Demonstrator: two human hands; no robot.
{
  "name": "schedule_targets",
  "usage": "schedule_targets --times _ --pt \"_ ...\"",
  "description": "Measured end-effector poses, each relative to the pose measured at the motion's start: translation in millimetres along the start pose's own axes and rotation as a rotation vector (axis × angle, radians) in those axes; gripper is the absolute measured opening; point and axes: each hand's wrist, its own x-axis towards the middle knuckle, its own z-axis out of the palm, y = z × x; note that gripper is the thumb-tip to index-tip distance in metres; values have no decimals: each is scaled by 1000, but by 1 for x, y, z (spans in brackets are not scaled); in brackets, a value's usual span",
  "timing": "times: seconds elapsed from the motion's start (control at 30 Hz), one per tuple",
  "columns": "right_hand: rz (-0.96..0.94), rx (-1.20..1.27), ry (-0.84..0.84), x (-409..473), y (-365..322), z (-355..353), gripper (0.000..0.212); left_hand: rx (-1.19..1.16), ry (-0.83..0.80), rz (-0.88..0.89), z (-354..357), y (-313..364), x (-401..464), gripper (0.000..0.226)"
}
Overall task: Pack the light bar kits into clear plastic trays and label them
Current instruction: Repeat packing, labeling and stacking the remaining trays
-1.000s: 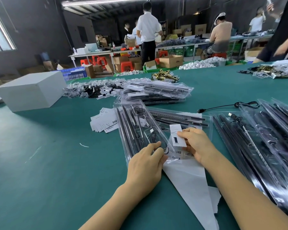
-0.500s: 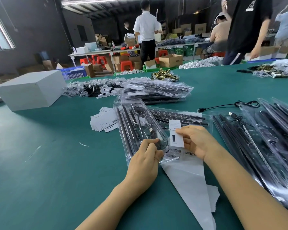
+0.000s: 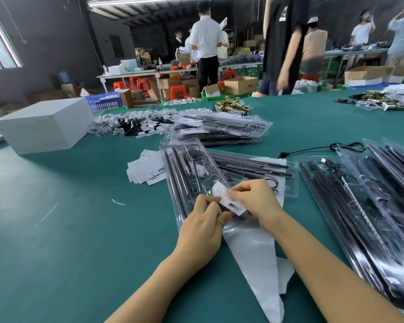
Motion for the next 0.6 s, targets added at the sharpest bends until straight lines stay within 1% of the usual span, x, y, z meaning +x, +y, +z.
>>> schedule_targets --times 0.1,0.33,0.4,0.47,0.6 --pt "124 154 -4 -1 1 1 10 0 -1 11 0 0 0 25" --pt "331 379 51 5 -2 -4 5 27 5 27 -1 0 -1 26" --pt "344 463 58 4 -1 -3 5 23 13 24 -1 0 -1 28" --pt "331 488 81 4 0 1 6 11 13 18 -1 1 -1 29" --pt "224 401 136 8 6 13 15 2 2 19 -2 1 0 28"
